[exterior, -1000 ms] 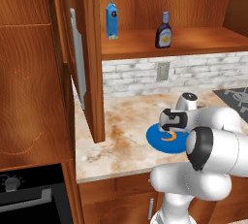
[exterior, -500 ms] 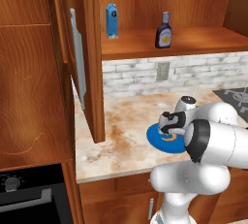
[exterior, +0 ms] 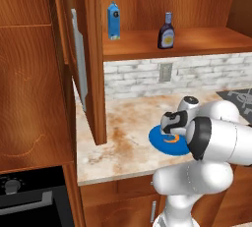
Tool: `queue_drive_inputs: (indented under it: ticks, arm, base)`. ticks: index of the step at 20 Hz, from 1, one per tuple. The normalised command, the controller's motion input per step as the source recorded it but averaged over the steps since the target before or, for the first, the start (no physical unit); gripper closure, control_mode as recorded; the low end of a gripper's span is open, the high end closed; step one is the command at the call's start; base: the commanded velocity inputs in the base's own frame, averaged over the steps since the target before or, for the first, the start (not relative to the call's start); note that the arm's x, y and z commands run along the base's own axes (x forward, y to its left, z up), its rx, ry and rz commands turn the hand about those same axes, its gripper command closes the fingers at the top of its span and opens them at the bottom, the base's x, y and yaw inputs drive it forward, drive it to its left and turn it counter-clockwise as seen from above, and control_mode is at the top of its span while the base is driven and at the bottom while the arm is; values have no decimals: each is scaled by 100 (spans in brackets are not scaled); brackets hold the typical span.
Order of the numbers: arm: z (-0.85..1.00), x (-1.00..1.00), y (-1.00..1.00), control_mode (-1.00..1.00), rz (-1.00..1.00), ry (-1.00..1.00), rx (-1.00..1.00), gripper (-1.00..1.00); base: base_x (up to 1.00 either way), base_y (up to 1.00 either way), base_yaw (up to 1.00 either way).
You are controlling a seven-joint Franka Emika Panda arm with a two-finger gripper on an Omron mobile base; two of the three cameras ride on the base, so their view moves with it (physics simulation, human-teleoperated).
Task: Pick the shrimp from the plate and place it on the cutting board. Then pick the condiment bottle from the cabinet and place it next to the cutting board.
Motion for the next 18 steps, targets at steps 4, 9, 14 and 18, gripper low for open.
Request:
queue_drive_inputs:
  ticks: [4, 9, 14, 18]
  arm:
    - [-2, 0, 1, -100, 0, 0, 0, 100]
    - [-19, 0, 5, -100, 0, 0, 0, 100]
    - [-21, 0, 4, -100, 0, 0, 0, 100]
    - [0, 0, 0, -100, 0, 0, 0, 100]
  base:
    - [0, 0, 0]
    - [0, 0, 0]
    - [0, 0, 0]
    - [0, 0, 0]
